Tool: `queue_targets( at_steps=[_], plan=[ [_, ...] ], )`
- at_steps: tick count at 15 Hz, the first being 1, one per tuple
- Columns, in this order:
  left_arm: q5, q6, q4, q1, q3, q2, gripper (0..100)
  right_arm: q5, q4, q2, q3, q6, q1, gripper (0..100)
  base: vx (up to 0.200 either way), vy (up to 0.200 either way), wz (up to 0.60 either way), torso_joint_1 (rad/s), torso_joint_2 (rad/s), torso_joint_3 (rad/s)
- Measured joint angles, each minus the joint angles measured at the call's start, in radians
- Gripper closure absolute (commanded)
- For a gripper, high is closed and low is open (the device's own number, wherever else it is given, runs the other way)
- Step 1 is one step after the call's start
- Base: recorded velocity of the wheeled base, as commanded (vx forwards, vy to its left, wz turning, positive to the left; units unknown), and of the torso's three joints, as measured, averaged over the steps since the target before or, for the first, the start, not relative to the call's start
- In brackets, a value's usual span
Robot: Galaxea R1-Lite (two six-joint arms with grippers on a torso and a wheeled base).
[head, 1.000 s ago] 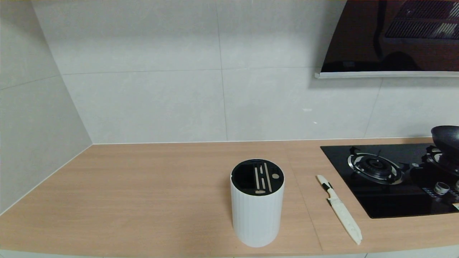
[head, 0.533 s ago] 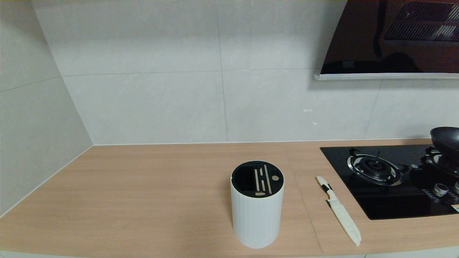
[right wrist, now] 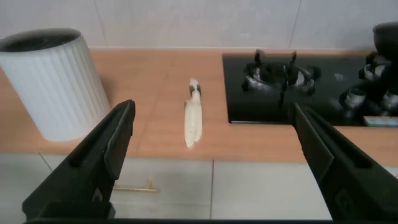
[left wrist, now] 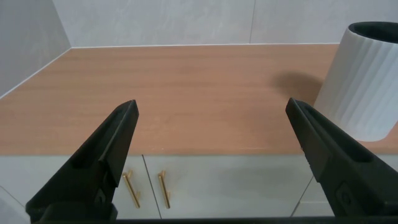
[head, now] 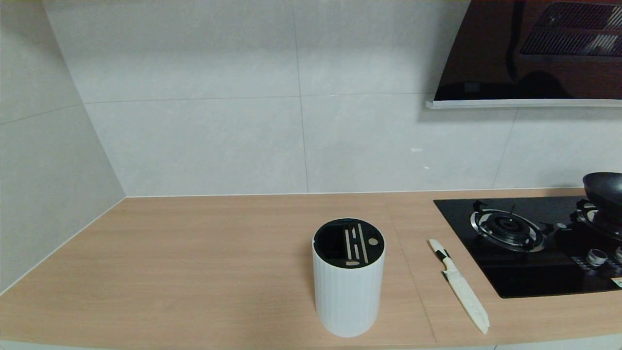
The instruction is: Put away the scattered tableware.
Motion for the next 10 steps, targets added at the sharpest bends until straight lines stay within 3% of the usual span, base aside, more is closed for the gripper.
queue_targets(
  at_steps=[5,10],
  plan=[
    [0.0,-0.001,0.0,0.0,0.0,0.0,0,0.125,0.043,0.327,-0.111,0.001,0.009,0,0.0,0.0,0.0,0.0,0.0,0.0],
    [0.0,-0.001,0.0,0.0,0.0,0.0,0,0.136,-0.045,0.798,-0.228,0.0,0.048,0,0.0,0.0,0.0,0.0,0.0,0.0]
  ],
)
